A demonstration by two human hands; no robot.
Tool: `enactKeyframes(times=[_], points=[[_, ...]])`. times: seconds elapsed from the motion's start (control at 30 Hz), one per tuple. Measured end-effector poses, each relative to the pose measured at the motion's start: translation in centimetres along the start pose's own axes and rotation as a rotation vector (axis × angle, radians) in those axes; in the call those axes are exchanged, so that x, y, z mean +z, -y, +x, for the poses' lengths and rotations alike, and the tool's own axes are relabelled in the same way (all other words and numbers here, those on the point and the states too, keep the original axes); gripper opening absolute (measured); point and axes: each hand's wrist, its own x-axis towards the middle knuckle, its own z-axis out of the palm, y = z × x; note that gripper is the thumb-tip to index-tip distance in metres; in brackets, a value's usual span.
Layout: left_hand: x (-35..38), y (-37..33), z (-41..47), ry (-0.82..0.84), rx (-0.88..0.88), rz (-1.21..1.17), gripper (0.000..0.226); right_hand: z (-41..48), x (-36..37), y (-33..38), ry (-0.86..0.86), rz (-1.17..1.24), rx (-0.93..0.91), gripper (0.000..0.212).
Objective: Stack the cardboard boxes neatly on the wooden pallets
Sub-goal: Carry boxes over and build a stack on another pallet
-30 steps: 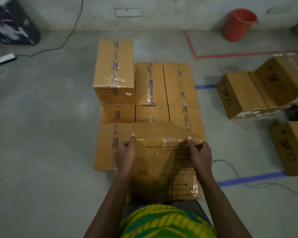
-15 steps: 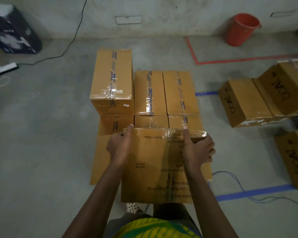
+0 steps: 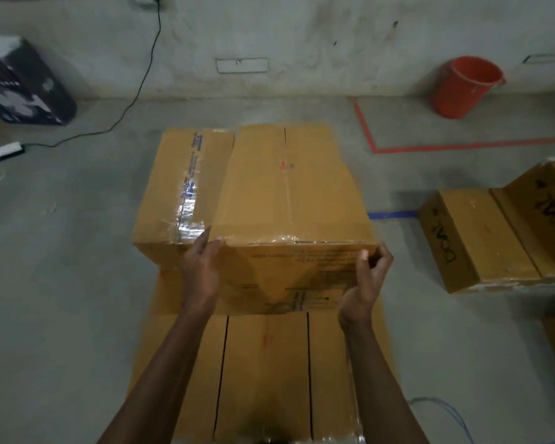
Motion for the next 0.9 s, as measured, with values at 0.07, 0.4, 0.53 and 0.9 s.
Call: enactKeyframes(times=[0.07, 0.4, 0.53, 0.9], points=[[1.1, 4.0, 2.9, 0.04, -0.005, 0.066, 0.036, 2.3, 0.7, -4.3, 0.036, 0.014, 0.094, 0.053], [1.5, 26.9, 8.7, 0.253, -0.047, 0.643, 0.066, 5.2, -0.6, -27.5, 0.328, -0.343, 0.318, 0.06], [0.7, 29.5, 8.9, 0.243, 0.102, 0.751, 0.072, 4.8, -0.4, -29.6, 0.327, -0.494, 0.122, 0.061], [1.1, 28.0, 14.3, 0.212, 0.214, 0.626, 0.063, 8.6, 2.9, -28.8, 0.46, -0.643, 0.051, 0.074]])
